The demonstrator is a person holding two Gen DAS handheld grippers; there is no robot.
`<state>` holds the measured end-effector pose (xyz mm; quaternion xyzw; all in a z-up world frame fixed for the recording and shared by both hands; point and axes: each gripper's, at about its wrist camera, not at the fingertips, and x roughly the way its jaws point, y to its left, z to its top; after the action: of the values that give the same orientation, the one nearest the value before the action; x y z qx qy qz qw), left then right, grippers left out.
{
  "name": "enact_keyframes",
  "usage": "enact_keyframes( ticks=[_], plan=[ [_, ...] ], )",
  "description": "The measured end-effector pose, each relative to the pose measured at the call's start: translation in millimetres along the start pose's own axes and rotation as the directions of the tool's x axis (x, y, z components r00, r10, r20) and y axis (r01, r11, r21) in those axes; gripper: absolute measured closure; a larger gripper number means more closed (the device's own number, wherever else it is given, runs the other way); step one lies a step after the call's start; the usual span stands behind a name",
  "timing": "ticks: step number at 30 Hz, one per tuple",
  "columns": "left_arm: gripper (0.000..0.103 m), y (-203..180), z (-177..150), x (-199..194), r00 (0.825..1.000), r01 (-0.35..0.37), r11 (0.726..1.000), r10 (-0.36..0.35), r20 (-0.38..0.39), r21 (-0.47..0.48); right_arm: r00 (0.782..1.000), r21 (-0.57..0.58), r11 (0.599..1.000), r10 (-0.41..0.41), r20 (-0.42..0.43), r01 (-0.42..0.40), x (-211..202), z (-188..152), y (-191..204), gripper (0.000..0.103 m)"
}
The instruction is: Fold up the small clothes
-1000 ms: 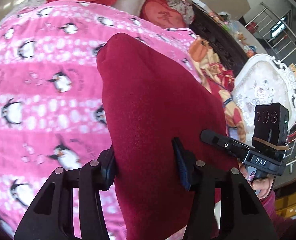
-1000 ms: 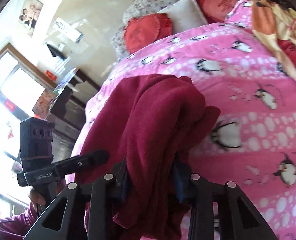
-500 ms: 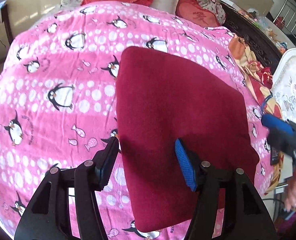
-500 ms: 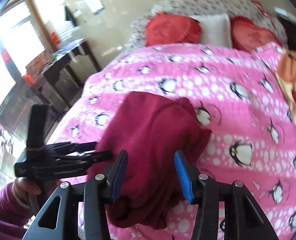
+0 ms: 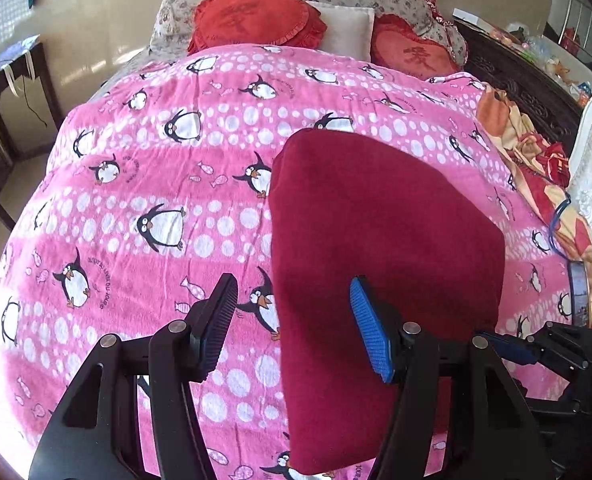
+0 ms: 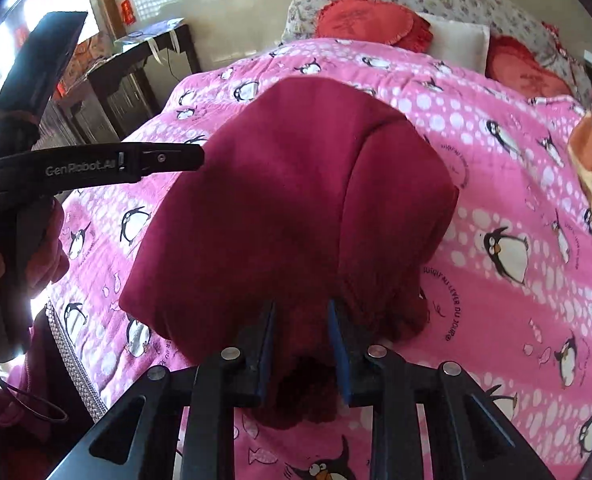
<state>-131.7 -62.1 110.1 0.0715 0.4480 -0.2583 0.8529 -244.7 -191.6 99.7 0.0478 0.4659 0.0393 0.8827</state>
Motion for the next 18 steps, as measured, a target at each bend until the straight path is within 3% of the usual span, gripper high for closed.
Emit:
enact_keyframes(
  ticks=[4,7,8,13,18],
  plan=[
    [0.044,-5,1,-10,0.999,-0.006,1.0,0.006,0.034,0.002,0.999,0.041,0.999,0.033,0.035,-0.034,-18,10,-4,0.078],
    [0.044,-6,4,-17,0.998,-0.009,1.0,0.009,0.057,-0.005,0.996,0.078,0.996,0.029,0.09,-0.036,-31,20,-4,0.054],
    [0.044,-6,4,-20,0.998,-0.01,1.0,0.01,0.065,-0.008,0.994,0.089,0.996,0.016,0.111,-0.026,-36,24,-4,0.052],
    [0.044,-7,5,-31,0.993,-0.039,0.999,0.04,0.112,-0.015,0.988,0.127,0.991,-0.056,0.145,0.037,-45,43,-1,0.052],
    [0.044,-6,3,-37,0.992,-0.044,0.999,0.046,0.114,-0.018,0.981,0.203,0.978,-0.079,0.175,0.043,-47,53,-2,0.052]
  ],
)
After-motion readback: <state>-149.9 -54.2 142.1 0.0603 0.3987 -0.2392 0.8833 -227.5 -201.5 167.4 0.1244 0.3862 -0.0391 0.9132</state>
